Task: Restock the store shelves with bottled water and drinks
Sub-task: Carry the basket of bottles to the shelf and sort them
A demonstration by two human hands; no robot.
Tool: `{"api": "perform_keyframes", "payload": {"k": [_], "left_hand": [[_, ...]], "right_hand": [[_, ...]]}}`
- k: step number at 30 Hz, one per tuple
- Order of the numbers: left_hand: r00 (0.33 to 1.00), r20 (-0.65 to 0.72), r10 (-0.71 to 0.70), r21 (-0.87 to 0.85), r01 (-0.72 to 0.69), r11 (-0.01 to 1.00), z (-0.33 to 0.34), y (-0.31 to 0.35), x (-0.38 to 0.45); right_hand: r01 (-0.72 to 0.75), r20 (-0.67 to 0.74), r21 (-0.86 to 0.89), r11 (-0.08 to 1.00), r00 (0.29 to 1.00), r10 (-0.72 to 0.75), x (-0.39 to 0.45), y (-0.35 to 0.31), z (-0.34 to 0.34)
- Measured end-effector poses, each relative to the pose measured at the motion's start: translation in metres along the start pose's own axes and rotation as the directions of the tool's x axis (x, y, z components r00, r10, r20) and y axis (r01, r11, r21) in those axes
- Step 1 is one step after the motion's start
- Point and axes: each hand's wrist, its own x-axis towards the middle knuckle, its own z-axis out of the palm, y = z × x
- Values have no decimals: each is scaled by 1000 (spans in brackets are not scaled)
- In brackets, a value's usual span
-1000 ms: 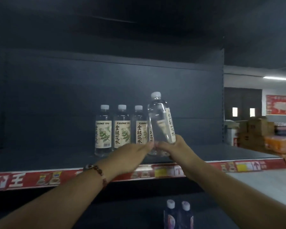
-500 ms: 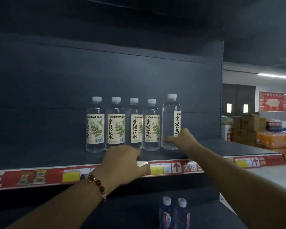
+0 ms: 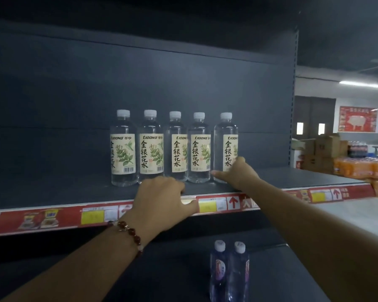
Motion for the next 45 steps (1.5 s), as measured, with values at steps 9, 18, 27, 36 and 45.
{"api": "perform_keyframes", "payload": {"k": [9,18,27,36,45], "left_hand": [[995,98,-20,-112,31,993,-3,18,-8],[838,-17,546,-602,-444,663,-17,265,-53],[536,25,844,-743,-555,375,3,456,-174],[201,98,975,-733,-648,207,51,606,-321],[-129,183,975,-724,-689,45,131,735,-428]], "right_hand": [[288,-13,-342,894,950,-311,-110,34,-60],[-139,-134,-630,764,989,69,-284,186,-156],[-655,-319,-582,482,729,605,-518,348,-228],[-806,-220,-503,312,468,856,-659,486,-209],[-847,-47,-489,206,262,964,-741,616,-157]]}}
